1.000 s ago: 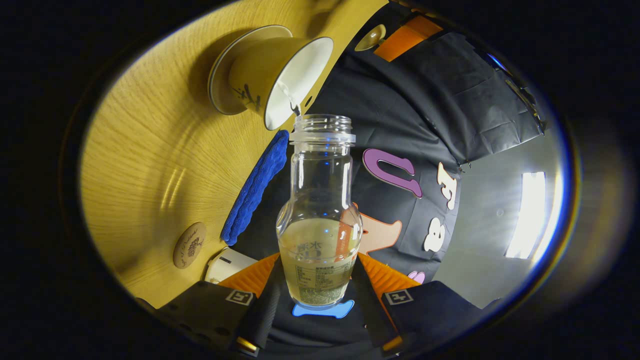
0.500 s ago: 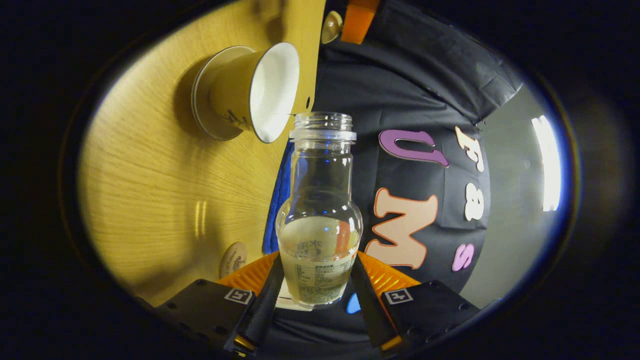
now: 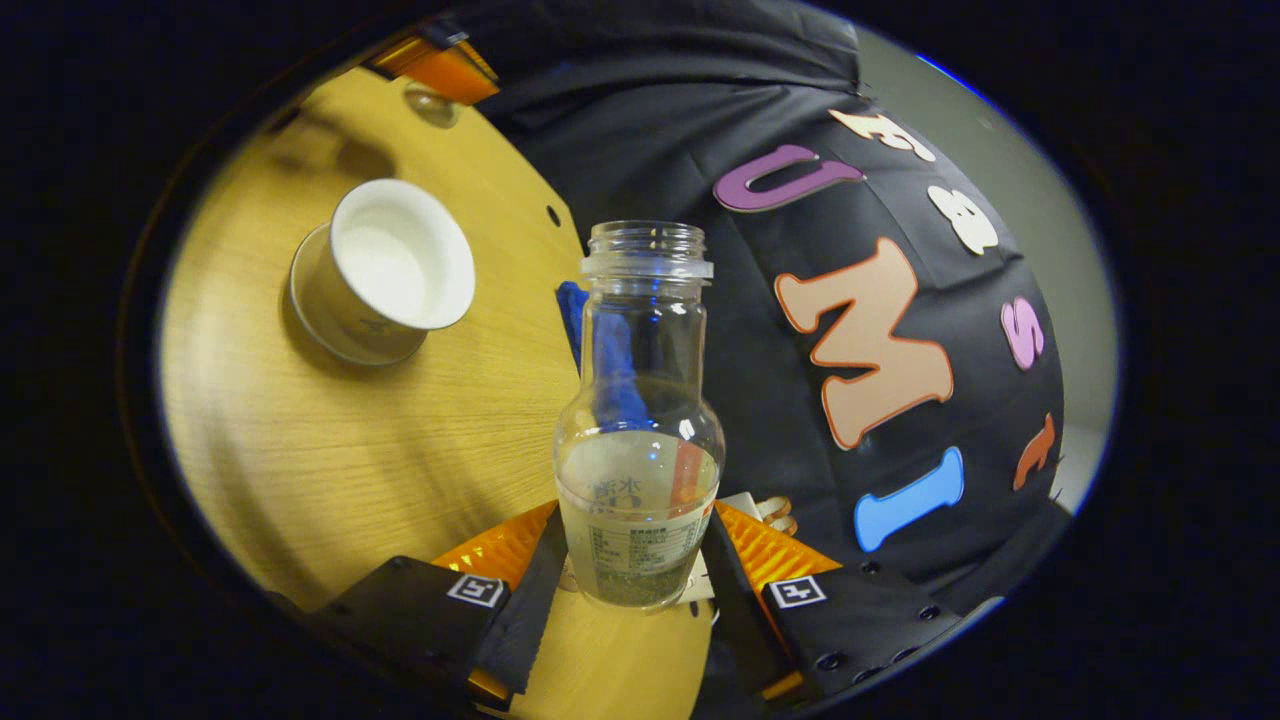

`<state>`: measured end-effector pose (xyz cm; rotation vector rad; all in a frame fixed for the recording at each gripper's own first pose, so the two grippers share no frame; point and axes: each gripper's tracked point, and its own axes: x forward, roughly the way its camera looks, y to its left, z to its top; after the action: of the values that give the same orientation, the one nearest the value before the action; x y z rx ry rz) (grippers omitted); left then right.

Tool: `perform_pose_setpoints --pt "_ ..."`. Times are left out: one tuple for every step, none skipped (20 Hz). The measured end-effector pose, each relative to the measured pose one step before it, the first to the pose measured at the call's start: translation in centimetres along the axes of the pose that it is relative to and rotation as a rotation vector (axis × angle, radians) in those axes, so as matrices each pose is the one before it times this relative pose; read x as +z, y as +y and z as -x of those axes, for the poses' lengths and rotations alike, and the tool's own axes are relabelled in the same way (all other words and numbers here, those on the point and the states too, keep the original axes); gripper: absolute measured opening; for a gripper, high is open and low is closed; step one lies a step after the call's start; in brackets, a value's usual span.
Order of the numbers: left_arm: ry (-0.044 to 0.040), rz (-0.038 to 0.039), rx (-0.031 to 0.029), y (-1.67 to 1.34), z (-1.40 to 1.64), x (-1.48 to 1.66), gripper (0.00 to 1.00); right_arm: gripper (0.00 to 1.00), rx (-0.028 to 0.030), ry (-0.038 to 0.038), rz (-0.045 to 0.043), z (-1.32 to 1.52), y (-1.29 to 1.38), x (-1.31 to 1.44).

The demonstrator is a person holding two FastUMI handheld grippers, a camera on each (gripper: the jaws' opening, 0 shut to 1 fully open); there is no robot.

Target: Open the teacup lid with one hand, grasp the water bottle and pour water into the teacup with the other hand; after pouring, place the water bottle on the coaster and then close the teacup lid.

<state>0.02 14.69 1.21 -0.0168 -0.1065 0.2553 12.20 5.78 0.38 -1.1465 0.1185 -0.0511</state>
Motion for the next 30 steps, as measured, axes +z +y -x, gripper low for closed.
perform_pose_setpoints --pt "0.00011 -0.00001 -0.00005 -0.023 -0.005 -0.016 0.29 0.78 0.00633 0.00511 -0.07819 0.143 -0.543 -0.269" --pt "-0.00003 -0.00005 -0.00013 -0.008 -0.027 0.028 0.29 0.80 0.00679 0.00477 -0.08108 0.040 -0.533 -0.263" --pt "0.00009 0.00006 -0.00004 0.054 0.041 -0.006 0.29 0.80 0.00284 0.00789 -0.08457 -0.008 -0.695 -0.455" --pt "0.00011 -0.00002 -0.00003 -0.041 -0.019 -0.016 0.29 0.78 0.00400 0.00747 -0.08763 -0.201 -0.591 -0.370" --pt "-0.00012 0.00008 -0.00009 0.068 0.105 -0.037 0.29 0.78 0.00620 0.00221 -0.09422 -0.139 -0.616 -0.294" --pt "0.00024 -0.00007 -0.00009 -0.065 -0.003 0.022 0.29 0.78 0.00650 0.00277 -0.09284 -0.275 -0.528 -0.164" --pt "-0.00032 0.00019 -0.00006 0.049 -0.107 0.053 0.30 0.80 0.00664 0.00597 -0.08496 -0.269 -0.584 -0.290" --pt "0.00030 -0.00024 -0.00015 -0.014 0.019 -0.065 0.29 0.82 0.00577 0.00340 -0.07308 -0.695 -0.544 0.010" --pt "-0.00009 0.00008 0.00000 0.018 0.007 0.037 0.29 0.80 0.00376 0.00442 -0.06221 -0.384 -0.602 -0.257" --pt "0.00003 -0.00011 0.00003 -0.004 -0.008 -0.006 0.29 0.81 0.00585 0.00602 -0.05916 -0.328 -0.620 -0.292" --pt "0.00002 -0.00003 -0.00015 -0.011 -0.005 0.005 0.29 0.80 0.00875 0.00836 -0.05996 -0.313 -0.391 -0.461" --pt "-0.00032 -0.00025 -0.00020 0.011 -0.014 -0.012 0.29 0.79 0.00858 0.00233 -0.05385 -0.406 -0.173 -0.280" --pt "-0.00043 -0.00037 0.00000 0.025 0.032 0.072 0.29 0.79 0.00718 -0.00486 -0.04618 -0.465 -0.258 -0.094" --pt "-0.00004 -0.00019 -0.00014 0.030 0.009 -0.030 0.29 0.79 0.00208 -0.00833 -0.03032 -0.354 -0.273 -0.084" --pt "0.00001 -0.00005 -0.00017 0.003 -0.005 0.001 0.29 0.80 -0.00690 -0.00805 -0.01314 -0.373 -0.351 -0.031" --pt "0.00020 -0.00017 -0.00012 0.020 0.023 -0.007 0.29 0.80 -0.01091 -0.00572 -0.00081 -0.557 -0.325 -0.164" --pt "-0.00022 0.00008 -0.00007 -0.032 -0.034 0.011 0.29 0.80 -0.00662 -0.00471 -0.00343 -0.578 -0.253 -0.171" --pt "0.00009 0.00000 -0.00012 -0.033 -0.046 0.010 0.29 0.80 0.00222 -0.00011 -0.01636 -0.444 0.074 -0.160" --pt "-0.00029 0.00003 -0.00002 0.021 0.027 -0.059 0.29 0.81 0.00396 0.00516 -0.02528 -0.549 0.044 -0.375" --pt "-0.00005 -0.00008 -0.00018 0.032 0.021 0.008 0.29 0.80 -0.00087 0.01281 -0.02494 -0.593 -0.052 -0.553" --pt "0.00009 -0.00003 -0.00010 -0.001 -0.041 0.012 0.29 0.80 -0.00627 0.01652 -0.01714 -0.589 -0.316 -0.615" --pt "-0.00018 0.00011 -0.00019 0.013 -0.010 -0.019 0.29 0.80 -0.00786 0.01146 -0.00904 -0.286 -0.365 -0.552" --pt "0.00028 -0.00009 -0.00001 0.007 -0.016 0.007 0.29 0.80 -0.00848 0.00541 -0.00082 -0.386 -0.377 -0.343" --pt "-0.00027 0.00008 -0.00002 0.003 0.008 -0.042 0.29 0.80 -0.00599 0.00286 0.00284 -0.308 -0.175 -0.301" --pt "-0.00003 -0.00006 -0.00004 -0.040 -0.023 -0.022 0.29 0.81 -0.00085 -0.00044 -0.00037 -0.174 -0.098 -0.018" --pt "-0.00034 0.00009 -0.00008 0.028 0.008 0.044 0.29 0.81 0.00140 -0.00222 -0.00199 -0.104 0.069 0.072" --pt "0.00030 0.00001 -0.00005 0.014 0.008 0.024 0.29 0.80 0.00228 -0.00127 -0.00250 -0.056 0.023 0.004" --pt "-0.00043 0.00006 -0.00003 0.000 0.000 -0.030 0.29 0.79 0.00320 0.00314 -0.00021 -0.043 0.136 -0.124" --pt "0.00024 -0.00022 -0.00002 0.027 0.021 0.034 0.29 0.80 0.00192 0.00027 0.00240 -0.069 0.107 -0.062" --pt "-0.00023 0.00006 0.00006 0.033 0.010 -0.007 0.29 0.80 -0.00390 -0.00305 0.00447 -0.181 -0.042 0.139"
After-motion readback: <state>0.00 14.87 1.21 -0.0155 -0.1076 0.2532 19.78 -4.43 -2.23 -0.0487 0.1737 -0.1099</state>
